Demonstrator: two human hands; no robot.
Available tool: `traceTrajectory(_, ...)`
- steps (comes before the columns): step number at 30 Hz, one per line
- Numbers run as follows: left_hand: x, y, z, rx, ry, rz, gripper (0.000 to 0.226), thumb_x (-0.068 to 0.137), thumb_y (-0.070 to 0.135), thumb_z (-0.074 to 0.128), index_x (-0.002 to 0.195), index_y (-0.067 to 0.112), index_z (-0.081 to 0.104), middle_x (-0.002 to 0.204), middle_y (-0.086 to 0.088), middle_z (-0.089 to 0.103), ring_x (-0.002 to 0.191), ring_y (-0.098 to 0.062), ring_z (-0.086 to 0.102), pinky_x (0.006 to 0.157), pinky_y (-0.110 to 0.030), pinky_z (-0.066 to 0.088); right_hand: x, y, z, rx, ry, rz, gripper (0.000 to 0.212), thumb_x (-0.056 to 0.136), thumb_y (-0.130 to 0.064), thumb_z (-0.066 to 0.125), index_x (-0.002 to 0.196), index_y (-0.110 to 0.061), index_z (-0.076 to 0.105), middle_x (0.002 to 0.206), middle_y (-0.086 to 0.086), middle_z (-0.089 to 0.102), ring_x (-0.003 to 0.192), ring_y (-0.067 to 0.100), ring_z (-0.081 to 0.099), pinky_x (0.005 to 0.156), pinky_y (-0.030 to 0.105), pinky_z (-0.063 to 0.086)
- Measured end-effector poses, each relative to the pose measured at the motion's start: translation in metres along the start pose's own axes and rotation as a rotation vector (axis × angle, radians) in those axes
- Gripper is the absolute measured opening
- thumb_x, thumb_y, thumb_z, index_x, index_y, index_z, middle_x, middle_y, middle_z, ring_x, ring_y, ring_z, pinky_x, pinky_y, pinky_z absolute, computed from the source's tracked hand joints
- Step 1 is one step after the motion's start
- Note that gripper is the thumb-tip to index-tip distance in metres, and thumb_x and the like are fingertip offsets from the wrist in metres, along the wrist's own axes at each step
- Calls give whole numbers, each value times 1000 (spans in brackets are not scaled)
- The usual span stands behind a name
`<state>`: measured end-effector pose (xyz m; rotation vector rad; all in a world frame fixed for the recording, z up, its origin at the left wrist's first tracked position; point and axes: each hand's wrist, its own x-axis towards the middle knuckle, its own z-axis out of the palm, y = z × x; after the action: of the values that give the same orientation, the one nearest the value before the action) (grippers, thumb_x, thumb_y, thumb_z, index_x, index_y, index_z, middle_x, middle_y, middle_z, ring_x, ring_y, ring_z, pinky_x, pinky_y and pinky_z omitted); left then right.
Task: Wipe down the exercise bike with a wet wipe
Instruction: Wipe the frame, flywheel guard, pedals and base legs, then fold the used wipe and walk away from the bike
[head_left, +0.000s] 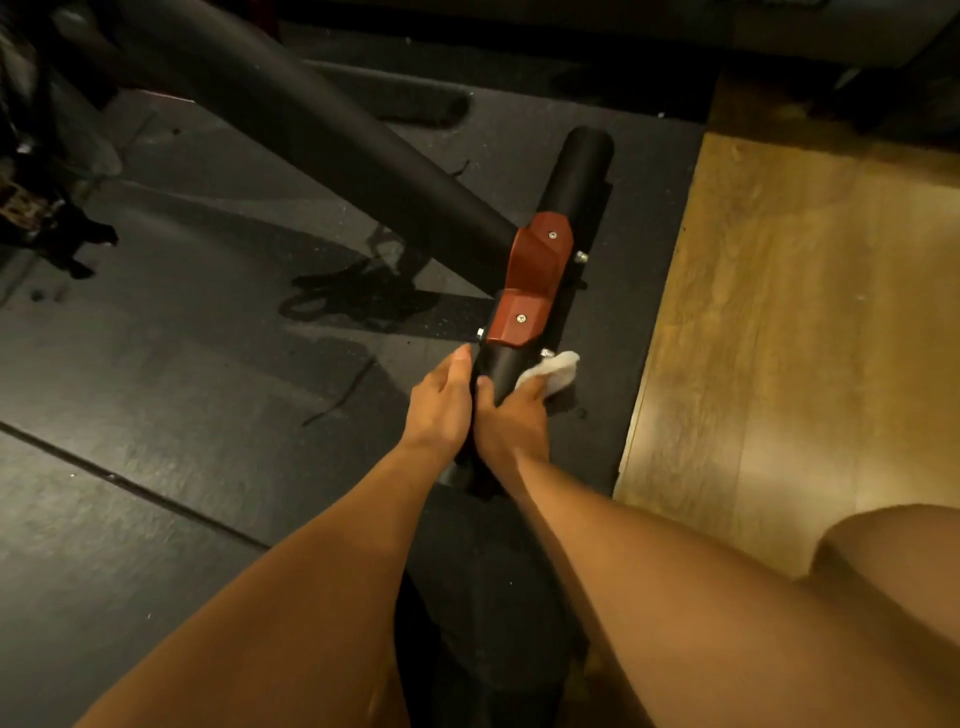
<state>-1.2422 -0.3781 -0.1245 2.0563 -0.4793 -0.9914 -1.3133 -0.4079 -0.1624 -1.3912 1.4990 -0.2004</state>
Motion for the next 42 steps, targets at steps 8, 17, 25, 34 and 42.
traceTrajectory(8, 0, -17, -12, 18, -54, -25, 47, 104, 48, 32, 144, 28, 48, 150, -2, 46, 139, -17, 40, 113, -33, 29, -2, -2, 3, 458, -36, 278, 80, 81, -61, 63, 145, -22, 36, 126, 9, 60, 115, 29, 59, 88, 31, 40)
traceTrajectory(17, 5, -4, -1, -5, -28, -23, 48, 103, 49, 33, 141, 27, 52, 144, -1, 51, 132, -18, 46, 115, -40, 34, 11, -9, 2, -292, 172, -312, 75, 98, -25, 51, 154, -13, 3, 162, 12, 1, 149, 28, 5, 121, 43, 14)
traceTrajectory(25, 4, 5, -13, -54, 44, 25, 38, 104, 46, 35, 124, 33, 63, 118, 13, 59, 106, 2, 50, 90, -19, 35, 31, -24, -36, -1285, -148, -993, 58, 100, -44, 22, 145, -14, 41, 150, 8, 40, 145, 32, 16, 116, 58, 2)
traceTrajectory(34, 2, 3, -15, -90, 80, -95, 51, 104, 50, 29, 146, 27, 44, 153, -3, 37, 136, -23, 39, 110, -40, 31, -23, 4, -22, -1059, -529, -1242, 51, 100, -49, 38, 131, -13, 58, 135, 9, 55, 136, 28, 37, 117, 42, 20)
traceTrajectory(42, 2, -4, -14, -46, -70, -36, 40, 103, 49, 34, 123, 29, 62, 108, 11, 60, 91, 5, 53, 84, -21, 39, 33, 9, -53, -892, -213, -900, 62, 102, -44, 30, 156, -20, 11, 163, 2, 7, 150, 18, -2, 122, 44, 7)
